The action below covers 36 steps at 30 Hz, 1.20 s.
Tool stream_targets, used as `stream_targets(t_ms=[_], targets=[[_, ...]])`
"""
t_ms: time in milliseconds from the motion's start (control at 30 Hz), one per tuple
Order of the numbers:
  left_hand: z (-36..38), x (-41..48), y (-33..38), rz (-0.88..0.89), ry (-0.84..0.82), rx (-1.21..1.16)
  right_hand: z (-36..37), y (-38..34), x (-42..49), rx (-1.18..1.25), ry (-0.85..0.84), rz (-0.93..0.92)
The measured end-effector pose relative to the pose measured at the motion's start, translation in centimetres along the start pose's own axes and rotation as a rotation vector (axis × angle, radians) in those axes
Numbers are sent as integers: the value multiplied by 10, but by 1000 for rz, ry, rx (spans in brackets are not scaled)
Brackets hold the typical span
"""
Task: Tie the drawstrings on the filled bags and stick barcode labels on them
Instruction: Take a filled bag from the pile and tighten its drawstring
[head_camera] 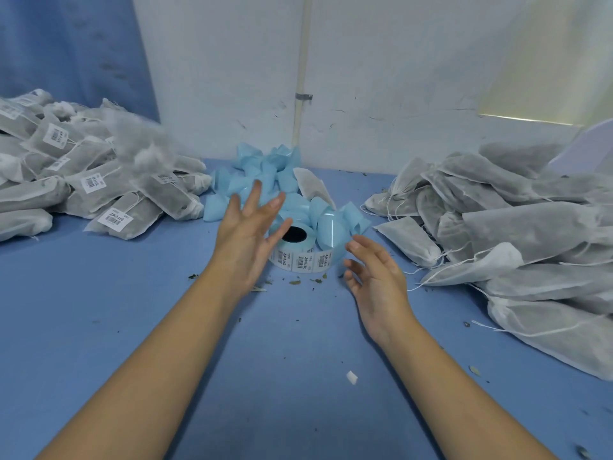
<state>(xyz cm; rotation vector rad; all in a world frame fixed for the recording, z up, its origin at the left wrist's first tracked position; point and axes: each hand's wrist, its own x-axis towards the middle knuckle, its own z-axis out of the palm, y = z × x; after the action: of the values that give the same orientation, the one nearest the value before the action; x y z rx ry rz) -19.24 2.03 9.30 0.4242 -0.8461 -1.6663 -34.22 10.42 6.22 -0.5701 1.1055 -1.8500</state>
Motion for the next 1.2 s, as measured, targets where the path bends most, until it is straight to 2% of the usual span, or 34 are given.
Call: stream_targets(t_ms=[300, 600, 933, 1100, 1200], targets=[[12, -11, -9, -83, -89, 324, -19, -16, 20, 231, 134, -53], [15, -15, -25, -148, -134, 416, -33, -20, 28, 295, 188, -22], [14, -16, -30, -187, -109, 475, -19, -17, 16, 281, 13, -59], [16, -15, -32, -196, -40, 417, -8, -20, 9, 346, -136, 48], [18, -15, -32, -190, -3, 374, -4, -19, 3, 274, -245, 93]])
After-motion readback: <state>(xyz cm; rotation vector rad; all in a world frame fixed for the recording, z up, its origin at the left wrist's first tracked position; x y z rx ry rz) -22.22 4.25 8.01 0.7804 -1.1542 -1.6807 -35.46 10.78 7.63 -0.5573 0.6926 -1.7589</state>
